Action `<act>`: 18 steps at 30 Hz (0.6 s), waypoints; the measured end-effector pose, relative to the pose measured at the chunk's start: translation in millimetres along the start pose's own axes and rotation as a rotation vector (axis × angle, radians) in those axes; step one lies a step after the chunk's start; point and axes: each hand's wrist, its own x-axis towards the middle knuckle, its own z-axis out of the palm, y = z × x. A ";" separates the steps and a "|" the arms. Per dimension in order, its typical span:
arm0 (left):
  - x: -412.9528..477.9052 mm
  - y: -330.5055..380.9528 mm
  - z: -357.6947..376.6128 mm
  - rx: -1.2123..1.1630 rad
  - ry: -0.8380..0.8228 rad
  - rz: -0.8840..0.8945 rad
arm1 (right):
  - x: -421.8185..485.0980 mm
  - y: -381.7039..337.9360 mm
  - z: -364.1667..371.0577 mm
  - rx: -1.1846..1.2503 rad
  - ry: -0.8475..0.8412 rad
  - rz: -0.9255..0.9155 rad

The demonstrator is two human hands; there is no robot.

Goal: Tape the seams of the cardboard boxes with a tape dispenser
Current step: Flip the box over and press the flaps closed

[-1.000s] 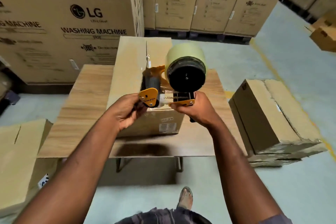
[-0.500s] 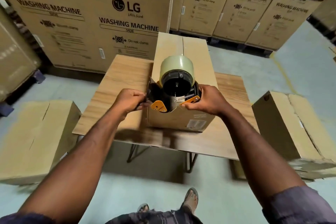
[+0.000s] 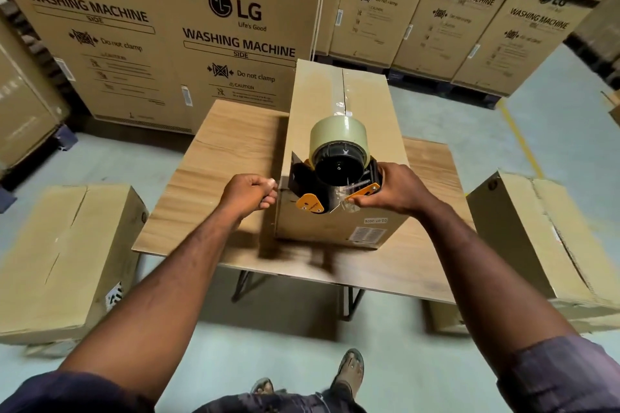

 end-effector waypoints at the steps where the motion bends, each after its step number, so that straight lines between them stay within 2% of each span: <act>1: 1.2 -5.5 4.6 -0.006 0.002 -0.005 | 0.6 0.2 0.5 -0.012 -0.004 -0.009; 4: -0.2 -14.2 19.8 -0.012 -0.005 -0.033 | 2.4 0.5 0.4 -0.031 -0.021 -0.039; 8: -2.6 -37.1 28.9 -0.122 -0.077 -0.301 | 3.2 1.4 1.9 -0.039 -0.017 -0.035; 11: 1.5 -61.9 26.7 -0.154 -0.034 -0.414 | 4.4 3.4 3.5 -0.049 -0.022 -0.038; 15: 15.0 -56.3 25.5 -0.169 0.064 -0.269 | 6.0 7.0 3.6 -0.013 -0.044 -0.027; 18: 20.1 -48.0 26.1 -0.168 0.050 -0.191 | 8.7 10.4 2.1 0.039 -0.070 -0.004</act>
